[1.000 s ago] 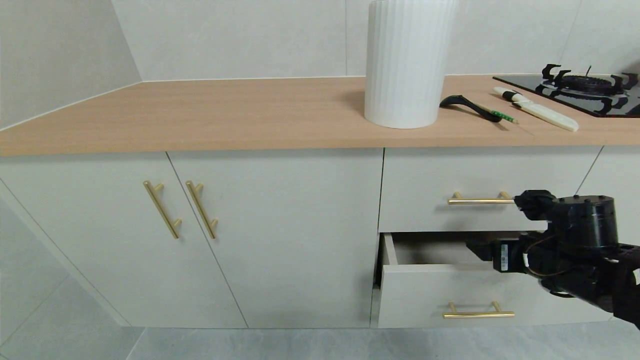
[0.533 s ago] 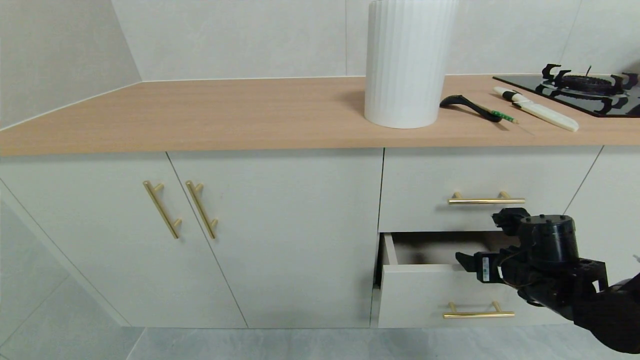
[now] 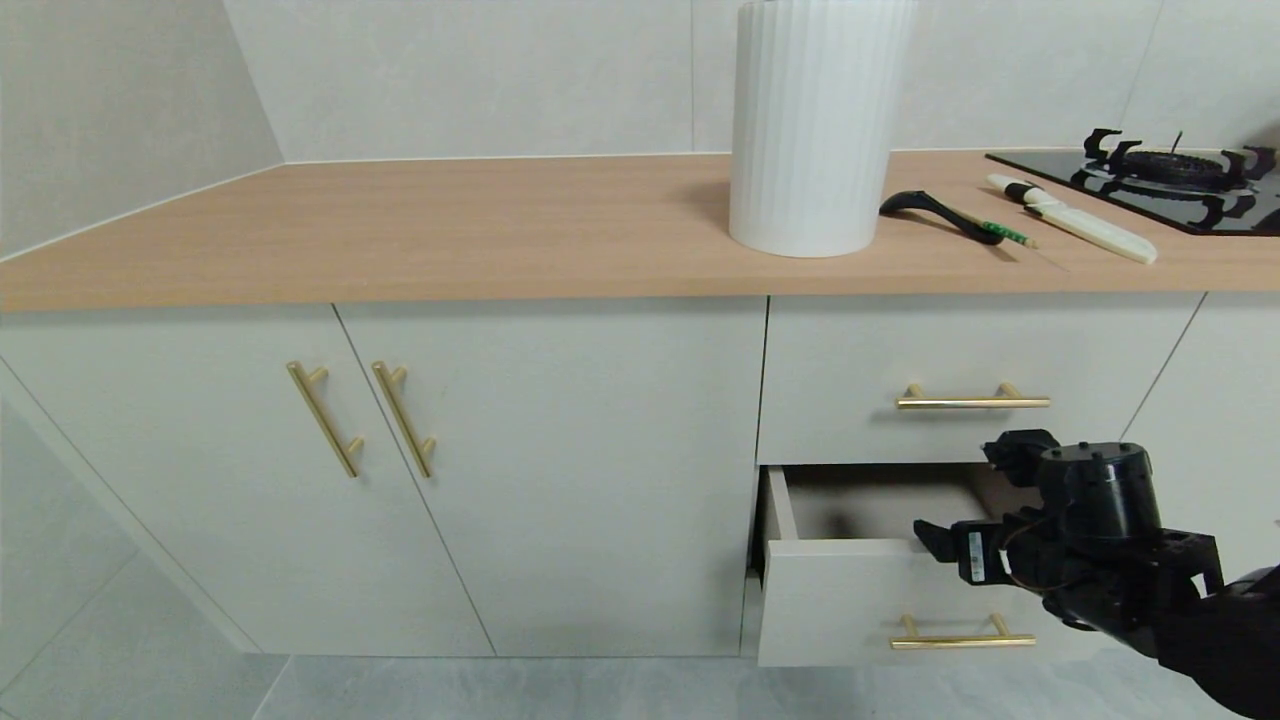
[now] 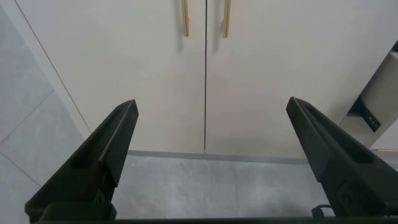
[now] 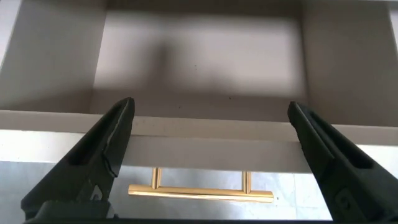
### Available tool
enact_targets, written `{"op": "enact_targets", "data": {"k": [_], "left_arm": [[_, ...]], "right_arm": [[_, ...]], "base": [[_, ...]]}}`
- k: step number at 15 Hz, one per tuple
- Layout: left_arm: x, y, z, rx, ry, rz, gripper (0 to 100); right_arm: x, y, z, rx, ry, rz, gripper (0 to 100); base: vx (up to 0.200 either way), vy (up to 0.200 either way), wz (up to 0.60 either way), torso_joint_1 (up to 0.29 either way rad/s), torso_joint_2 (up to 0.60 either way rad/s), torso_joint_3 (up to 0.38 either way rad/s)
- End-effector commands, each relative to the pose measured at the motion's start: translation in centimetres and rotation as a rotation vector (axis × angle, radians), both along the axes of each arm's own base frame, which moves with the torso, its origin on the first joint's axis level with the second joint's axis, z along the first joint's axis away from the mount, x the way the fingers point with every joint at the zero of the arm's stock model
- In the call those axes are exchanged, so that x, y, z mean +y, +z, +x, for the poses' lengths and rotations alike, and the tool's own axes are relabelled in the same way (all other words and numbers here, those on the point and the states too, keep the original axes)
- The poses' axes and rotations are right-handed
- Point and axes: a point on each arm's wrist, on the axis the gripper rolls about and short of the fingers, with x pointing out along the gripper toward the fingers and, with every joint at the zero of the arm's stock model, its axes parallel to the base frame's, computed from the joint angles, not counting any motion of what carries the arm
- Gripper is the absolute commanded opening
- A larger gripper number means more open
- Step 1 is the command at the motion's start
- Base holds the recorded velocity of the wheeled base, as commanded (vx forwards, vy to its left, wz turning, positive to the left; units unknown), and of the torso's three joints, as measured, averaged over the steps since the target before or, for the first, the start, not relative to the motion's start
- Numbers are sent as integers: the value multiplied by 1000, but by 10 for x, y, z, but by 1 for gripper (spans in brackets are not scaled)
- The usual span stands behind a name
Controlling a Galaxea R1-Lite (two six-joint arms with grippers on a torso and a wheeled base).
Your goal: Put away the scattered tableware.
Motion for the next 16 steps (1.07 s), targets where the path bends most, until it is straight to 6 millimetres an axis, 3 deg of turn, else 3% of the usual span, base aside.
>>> {"op": "enact_targets", "data": {"k": [1,8,12,16], "left_arm": [[0,0,0,1,1,0,100],[0,0,0,1,1,0,100],[0,0,0,1,1,0,100],[0,0,0,1,1,0,100]], "right_arm": [[-2,8,-5,15,3,-4,100],[-9,27,-31,221,44,-82,100],[-14,33,-62,424,211,-208,100],[-14,39,-63,401,208,-201,100]], "base": [[0,0,0,0,0,0],[0,0,0,0,0,0],[0,0,0,0,0,0],[0,0,0,0,0,0]]}}
